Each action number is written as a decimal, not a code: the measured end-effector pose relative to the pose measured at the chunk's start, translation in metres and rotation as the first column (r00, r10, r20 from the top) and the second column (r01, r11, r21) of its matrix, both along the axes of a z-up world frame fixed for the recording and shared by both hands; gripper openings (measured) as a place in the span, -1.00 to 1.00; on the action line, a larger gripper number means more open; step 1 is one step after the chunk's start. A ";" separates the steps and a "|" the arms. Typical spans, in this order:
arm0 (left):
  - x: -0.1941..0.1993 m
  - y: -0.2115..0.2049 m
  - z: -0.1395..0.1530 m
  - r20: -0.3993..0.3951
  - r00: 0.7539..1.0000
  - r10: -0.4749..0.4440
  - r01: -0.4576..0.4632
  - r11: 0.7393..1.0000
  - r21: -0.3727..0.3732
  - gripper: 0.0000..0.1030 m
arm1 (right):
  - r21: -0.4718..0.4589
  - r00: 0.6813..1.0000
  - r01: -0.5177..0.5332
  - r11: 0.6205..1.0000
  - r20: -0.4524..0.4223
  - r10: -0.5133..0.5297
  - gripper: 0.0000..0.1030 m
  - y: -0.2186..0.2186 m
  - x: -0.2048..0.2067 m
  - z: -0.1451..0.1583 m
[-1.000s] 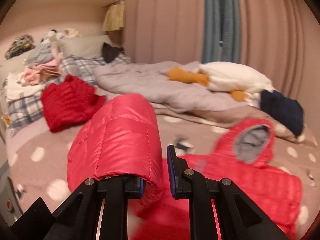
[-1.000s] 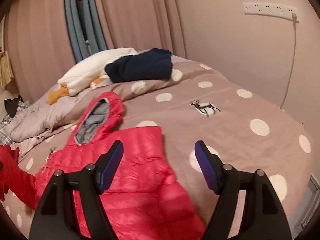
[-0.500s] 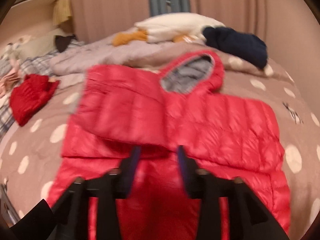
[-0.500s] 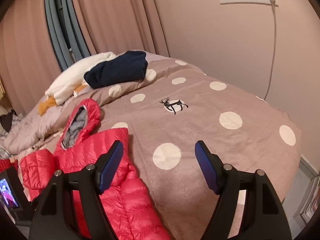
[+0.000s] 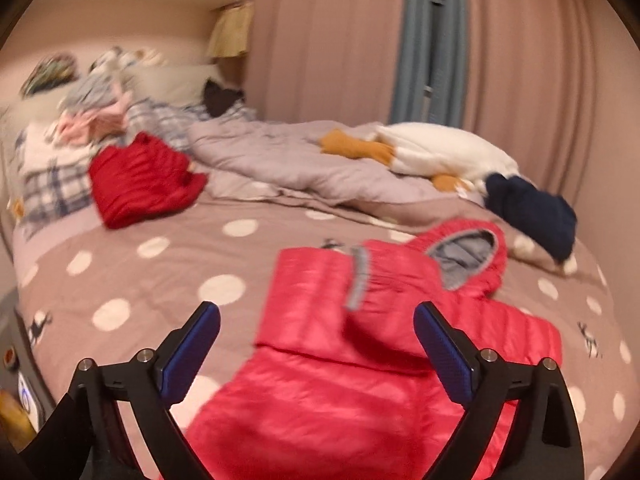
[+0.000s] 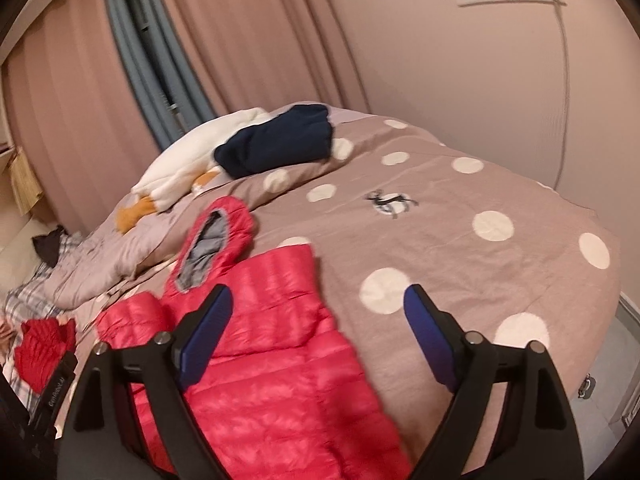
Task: Fold large clothes
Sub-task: 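Move both tools open to the jacket hem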
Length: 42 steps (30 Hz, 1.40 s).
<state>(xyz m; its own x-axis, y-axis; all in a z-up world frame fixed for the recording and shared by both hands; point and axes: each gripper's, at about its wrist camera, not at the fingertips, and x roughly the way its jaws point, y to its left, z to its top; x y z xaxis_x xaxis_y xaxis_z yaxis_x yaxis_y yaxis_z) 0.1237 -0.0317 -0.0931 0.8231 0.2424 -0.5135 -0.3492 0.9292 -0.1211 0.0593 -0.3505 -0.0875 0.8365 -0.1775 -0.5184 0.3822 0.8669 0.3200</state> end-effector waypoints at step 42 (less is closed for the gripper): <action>0.021 0.143 -0.046 -0.077 0.947 0.311 -0.319 0.938 -0.139 0.94 | -0.270 0.955 -0.024 0.963 -0.290 -0.057 -0.44 0.044 0.162 -0.053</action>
